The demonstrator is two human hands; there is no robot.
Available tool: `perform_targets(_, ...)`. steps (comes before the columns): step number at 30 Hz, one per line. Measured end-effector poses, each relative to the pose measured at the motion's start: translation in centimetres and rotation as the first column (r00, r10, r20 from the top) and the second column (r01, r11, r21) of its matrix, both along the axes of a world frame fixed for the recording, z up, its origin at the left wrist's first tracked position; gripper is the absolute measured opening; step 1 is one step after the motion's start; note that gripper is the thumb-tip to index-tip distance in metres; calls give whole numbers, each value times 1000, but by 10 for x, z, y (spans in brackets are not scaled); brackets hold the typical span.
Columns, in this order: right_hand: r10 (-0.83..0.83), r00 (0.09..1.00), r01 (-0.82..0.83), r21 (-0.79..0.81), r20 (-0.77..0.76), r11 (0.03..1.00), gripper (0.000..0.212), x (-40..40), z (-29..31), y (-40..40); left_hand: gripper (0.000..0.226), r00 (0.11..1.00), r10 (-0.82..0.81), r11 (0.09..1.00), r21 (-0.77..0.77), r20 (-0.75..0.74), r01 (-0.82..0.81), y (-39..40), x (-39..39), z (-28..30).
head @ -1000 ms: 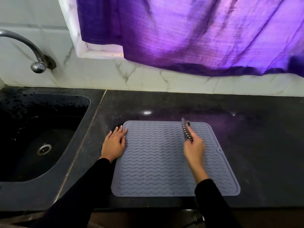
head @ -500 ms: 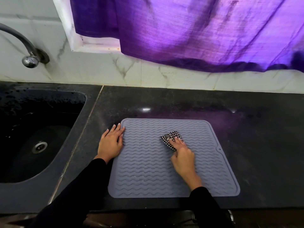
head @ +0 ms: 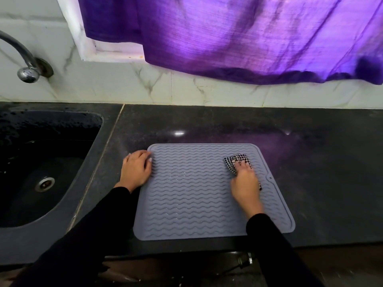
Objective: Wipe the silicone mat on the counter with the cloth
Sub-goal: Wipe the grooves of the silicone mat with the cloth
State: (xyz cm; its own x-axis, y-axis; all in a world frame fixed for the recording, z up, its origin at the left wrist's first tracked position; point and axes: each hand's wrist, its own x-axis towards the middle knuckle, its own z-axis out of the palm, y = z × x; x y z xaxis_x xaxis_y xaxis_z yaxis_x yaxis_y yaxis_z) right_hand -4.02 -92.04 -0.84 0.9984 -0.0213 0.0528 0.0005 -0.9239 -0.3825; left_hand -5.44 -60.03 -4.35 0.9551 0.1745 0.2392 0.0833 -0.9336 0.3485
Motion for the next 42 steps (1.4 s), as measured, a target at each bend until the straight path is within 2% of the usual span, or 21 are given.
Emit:
perform_targets(1,44,999,-41,-113,18,993,63,0,-10,2,64,1000,5,1000,10,-6,-5,1,6,2)
perform_targets(3,55,997,-47,-146,50,988,67,-1,-17,2,59,998,23,1000,8,-60,-22,3,16,0)
perform_targets(6,15,998,-15,11,63,1000,57,3,-13,-4,60,989,39,998,45,-146,-33,3,23,-8)
perform_targets(12,-160,986,133,372,42,919,46,6,2,-17,61,994,33,998,58,-105,-27,5,21,-11)
perform_targets(13,-188,982,174,478,-19,861,43,10,6,-21,58,995,36,999,43,-97,-32,4,21,-11)
perform_targets(14,-205,974,221,642,-100,734,41,15,13,-26,54,995,37,999,25,-88,-35,3,21,-10)
perform_targets(15,-221,953,297,786,-208,543,43,19,26,-31,50,996,35,999,-5,-79,-36,4,21,-9)
perform_targets(16,-228,920,383,853,-319,354,49,24,38,-38,50,997,33,998,-55,-68,-36,4,20,-6)
perform_targets(17,-233,895,436,857,-381,274,54,28,47,-46,52,997,32,991,-129,-63,-40,5,18,-4)
perform_targets(18,-266,886,453,836,-381,311,52,30,54,-51,56,998,29,977,-207,-61,-41,6,16,-1)
perform_targets(20,-394,894,432,644,-214,632,40,33,58,-58,56,997,36,954,-295,-67,-54,5,11,1)
perform_targets(21,-422,900,413,521,-108,747,41,32,55,-57,54,996,38,960,-274,-83,-59,2,9,0)
perform_targets(24,-301,953,295,301,-25,907,48,28,34,-40,62,992,41,996,-78,-115,-50,-9,1,-6)
perform_targets(26,-141,989,143,73,-33,987,53,28,13,-27,65,994,55,998,-34,-97,-59,-11,0,-7)
perform_targets(29,-62,998,60,-205,-3,977,57,31,-4,-21,64,996,64,998,-8,-66,-64,-10,2,-9)
perform_targets(32,-68,998,65,-291,-1,954,33,45,13,-15,59,996,65,998,8,-53,-65,-9,3,-12)
perform_targets(34,-90,995,76,-271,-39,959,29,58,33,-16,57,997,62,998,5,-54,-61,-9,3,-12)
perform_targets(37,-293,942,306,61,-161,950,44,84,58,-37,57,996,65,998,-10,-53,-66,-9,2,-11)
perform_targets(40,-431,827,561,483,-361,672,58,108,68,-63,56,996,66,997,-23,-56,-67,-9,2,-11)
perform_targets(41,-474,812,582,543,-341,605,55,112,69,-63,56,996,67,997,-26,-55,-68,-9,2,-11)
perform_targets(42,-513,817,566,538,-263,624,49,114,68,-58,56,996,68,997,-25,-55,-70,-9,2,-12)
